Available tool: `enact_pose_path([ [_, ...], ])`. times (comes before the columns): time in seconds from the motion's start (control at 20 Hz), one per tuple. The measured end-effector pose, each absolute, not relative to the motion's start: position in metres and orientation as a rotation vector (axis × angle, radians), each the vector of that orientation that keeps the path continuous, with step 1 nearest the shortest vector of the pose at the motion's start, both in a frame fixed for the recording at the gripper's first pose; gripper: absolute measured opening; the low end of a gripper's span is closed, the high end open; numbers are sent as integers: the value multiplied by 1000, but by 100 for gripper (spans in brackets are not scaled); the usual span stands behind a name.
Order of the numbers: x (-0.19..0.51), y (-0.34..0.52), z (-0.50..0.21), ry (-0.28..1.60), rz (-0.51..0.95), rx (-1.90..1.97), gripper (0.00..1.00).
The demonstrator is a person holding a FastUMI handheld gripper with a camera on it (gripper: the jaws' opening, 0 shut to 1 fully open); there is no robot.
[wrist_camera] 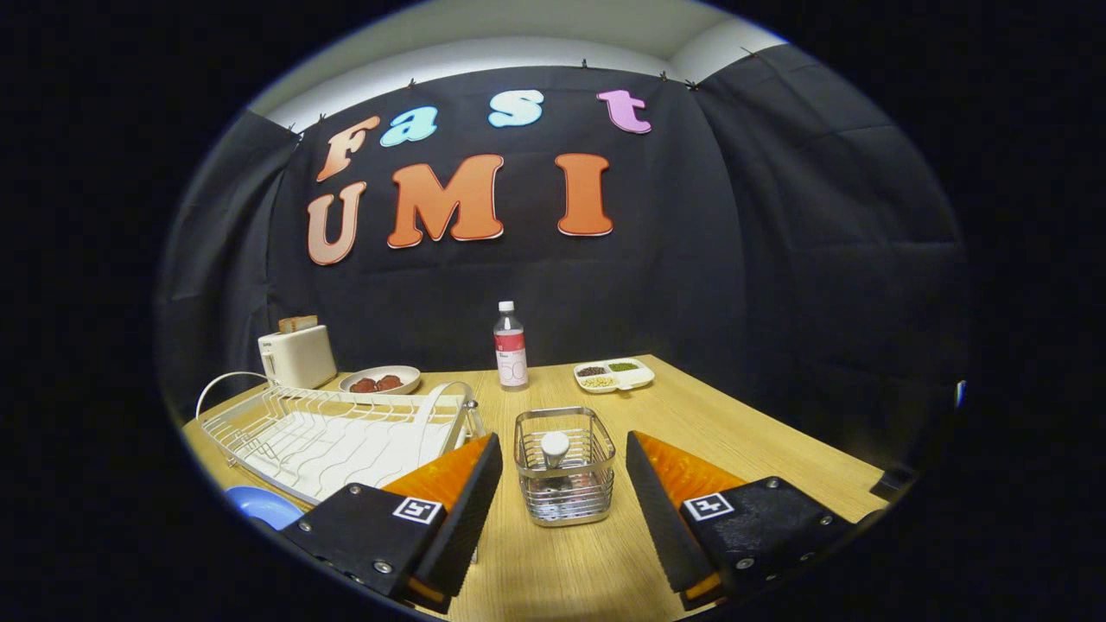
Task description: Take the plate from the dish rack, then take the spoon from the basket and place it into the plate.
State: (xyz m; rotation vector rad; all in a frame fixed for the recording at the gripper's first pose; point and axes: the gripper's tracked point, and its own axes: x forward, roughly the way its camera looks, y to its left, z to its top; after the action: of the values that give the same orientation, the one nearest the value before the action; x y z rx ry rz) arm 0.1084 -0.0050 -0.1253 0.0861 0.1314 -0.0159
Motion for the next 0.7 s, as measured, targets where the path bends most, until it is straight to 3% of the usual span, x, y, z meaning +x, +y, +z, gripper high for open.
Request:
enact_pose_path([
  [0.05,112,-5,-129,136,-9,91,83],
  [0.15,118,-3,-130,126,5,94,66],
  [0.4,124,7,-127,113,47,69,11],
  [0.5,125,13,-121,95,71,79,5],
  [0.7,127,9,-106,69,62,57,2],
])
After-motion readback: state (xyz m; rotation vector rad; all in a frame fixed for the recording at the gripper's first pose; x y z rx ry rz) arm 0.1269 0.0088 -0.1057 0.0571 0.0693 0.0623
